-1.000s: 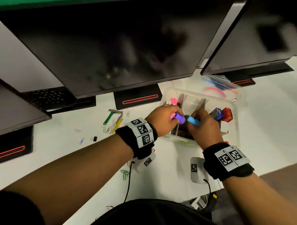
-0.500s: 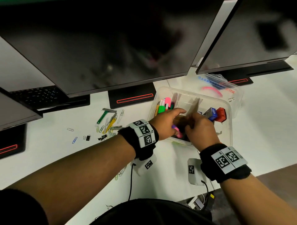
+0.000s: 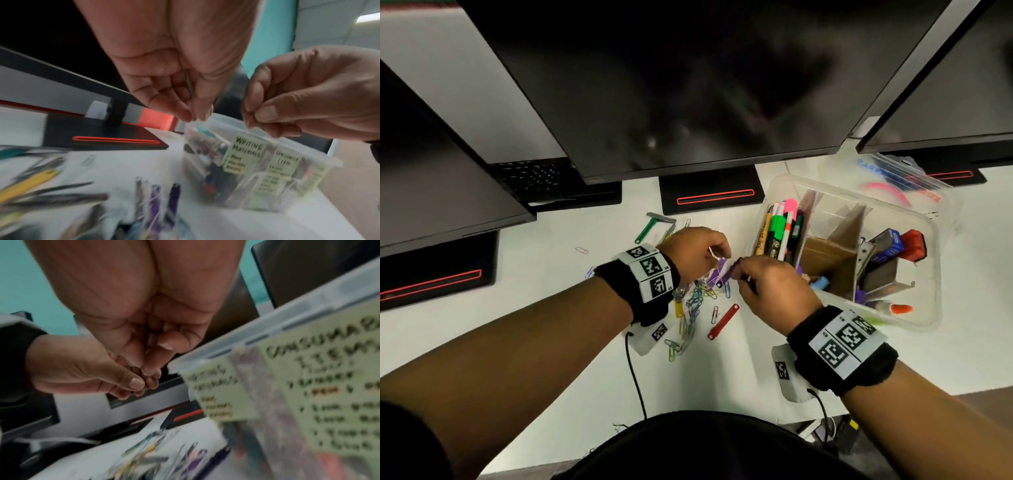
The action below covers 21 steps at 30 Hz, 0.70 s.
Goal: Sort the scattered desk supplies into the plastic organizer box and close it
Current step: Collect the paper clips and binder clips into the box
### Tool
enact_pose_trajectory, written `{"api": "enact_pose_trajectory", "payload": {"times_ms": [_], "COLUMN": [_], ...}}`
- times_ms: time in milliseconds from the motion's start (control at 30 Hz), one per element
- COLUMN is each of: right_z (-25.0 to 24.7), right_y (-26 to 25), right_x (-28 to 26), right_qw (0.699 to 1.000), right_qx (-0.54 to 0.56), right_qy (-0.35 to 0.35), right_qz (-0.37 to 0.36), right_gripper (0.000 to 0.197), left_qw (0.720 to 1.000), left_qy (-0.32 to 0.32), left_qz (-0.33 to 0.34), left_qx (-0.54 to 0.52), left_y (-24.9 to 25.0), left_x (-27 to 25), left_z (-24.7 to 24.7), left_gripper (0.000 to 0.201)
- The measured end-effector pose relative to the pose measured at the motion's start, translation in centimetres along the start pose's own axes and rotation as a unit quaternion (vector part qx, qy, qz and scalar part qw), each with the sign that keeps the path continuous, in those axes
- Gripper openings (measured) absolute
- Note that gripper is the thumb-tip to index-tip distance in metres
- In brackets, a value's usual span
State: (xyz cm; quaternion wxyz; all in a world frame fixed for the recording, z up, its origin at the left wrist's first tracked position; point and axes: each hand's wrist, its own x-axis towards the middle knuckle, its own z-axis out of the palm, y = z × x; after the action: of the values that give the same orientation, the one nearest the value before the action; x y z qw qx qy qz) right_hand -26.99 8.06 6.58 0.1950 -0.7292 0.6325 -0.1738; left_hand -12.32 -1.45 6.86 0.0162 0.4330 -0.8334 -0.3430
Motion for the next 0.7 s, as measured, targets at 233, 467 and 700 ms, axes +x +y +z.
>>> {"api": "enact_pose_trajectory", "payload": {"times_ms": [233, 467, 700], "right_z": [7.2, 9.0, 9.3], "right_y": [1.0, 1.7, 1.6], "right_x": [0.0, 0.7, 1.4], "right_qw": [0.962, 0.95, 0.964], "right_qx": [-0.138, -0.16, -0.128], "right_qy": [-0.238, -0.264, -0.229], "right_qz": [-0.004, 0.03, 0.035], "right_gripper": [0.03, 0.018, 0.024], "left_qw": [0.985, 0.981, 0.972], "left_qy": [-0.131, -0.105, -0.077], "left_qz": [-0.044, -0.01, 0.031], "left_qx": [0.102, 0.165, 0.219], "left_y": [-6.6, -9.9, -9.9], "left_x": [-3.7, -4.3, -2.7], "left_z": [2.3, 4.1, 5.0], "left_gripper": [0.03, 0.043, 0.055]}}
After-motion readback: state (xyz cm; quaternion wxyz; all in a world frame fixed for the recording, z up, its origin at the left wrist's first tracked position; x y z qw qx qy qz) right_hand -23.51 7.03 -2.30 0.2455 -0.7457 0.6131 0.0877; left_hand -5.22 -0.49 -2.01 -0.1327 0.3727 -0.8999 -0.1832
